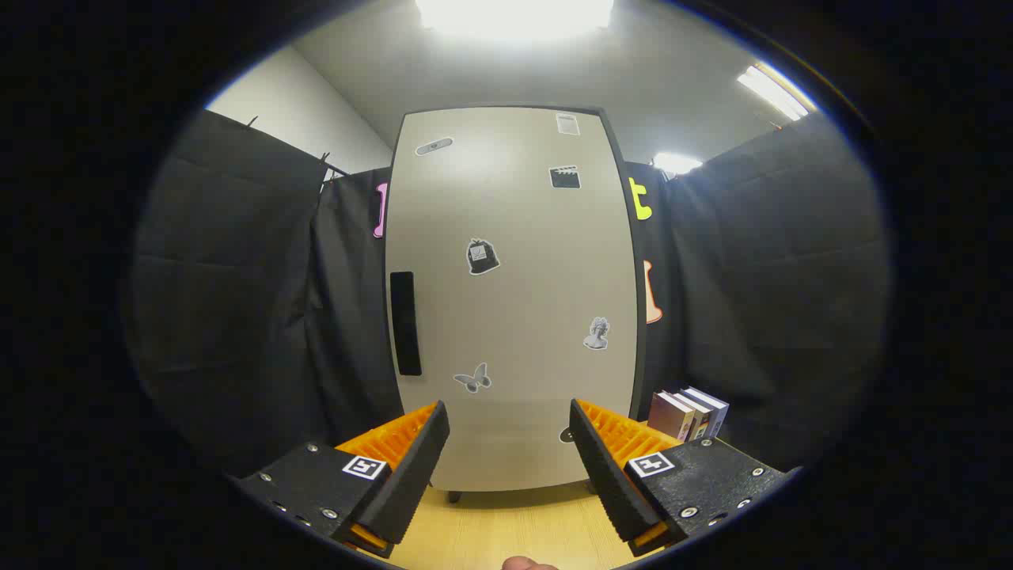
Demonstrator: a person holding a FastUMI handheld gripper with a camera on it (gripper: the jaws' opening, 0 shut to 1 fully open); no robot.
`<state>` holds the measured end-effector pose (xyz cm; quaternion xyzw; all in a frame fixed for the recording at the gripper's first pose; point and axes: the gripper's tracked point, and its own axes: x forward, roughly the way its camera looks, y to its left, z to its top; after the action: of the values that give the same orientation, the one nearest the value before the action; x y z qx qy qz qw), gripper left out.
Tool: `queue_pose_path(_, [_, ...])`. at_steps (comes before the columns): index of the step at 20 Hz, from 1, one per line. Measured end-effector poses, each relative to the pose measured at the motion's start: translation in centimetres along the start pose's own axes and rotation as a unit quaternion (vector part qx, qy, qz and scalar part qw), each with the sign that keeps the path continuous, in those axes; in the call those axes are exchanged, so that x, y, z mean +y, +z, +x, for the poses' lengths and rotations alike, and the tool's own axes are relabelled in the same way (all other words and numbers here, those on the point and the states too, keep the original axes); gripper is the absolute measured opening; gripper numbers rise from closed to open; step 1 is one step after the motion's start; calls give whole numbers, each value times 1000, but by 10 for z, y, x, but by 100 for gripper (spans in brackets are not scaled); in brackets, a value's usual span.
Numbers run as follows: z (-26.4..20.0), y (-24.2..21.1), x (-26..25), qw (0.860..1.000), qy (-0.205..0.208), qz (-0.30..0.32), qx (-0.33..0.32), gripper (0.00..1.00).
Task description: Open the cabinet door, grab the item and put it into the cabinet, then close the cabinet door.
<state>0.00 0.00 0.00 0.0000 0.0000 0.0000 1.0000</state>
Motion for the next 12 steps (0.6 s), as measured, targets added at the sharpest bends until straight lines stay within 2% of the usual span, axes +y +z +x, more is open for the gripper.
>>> queue_pose_path(12, [-3,4,3,1000,6,1,0,95])
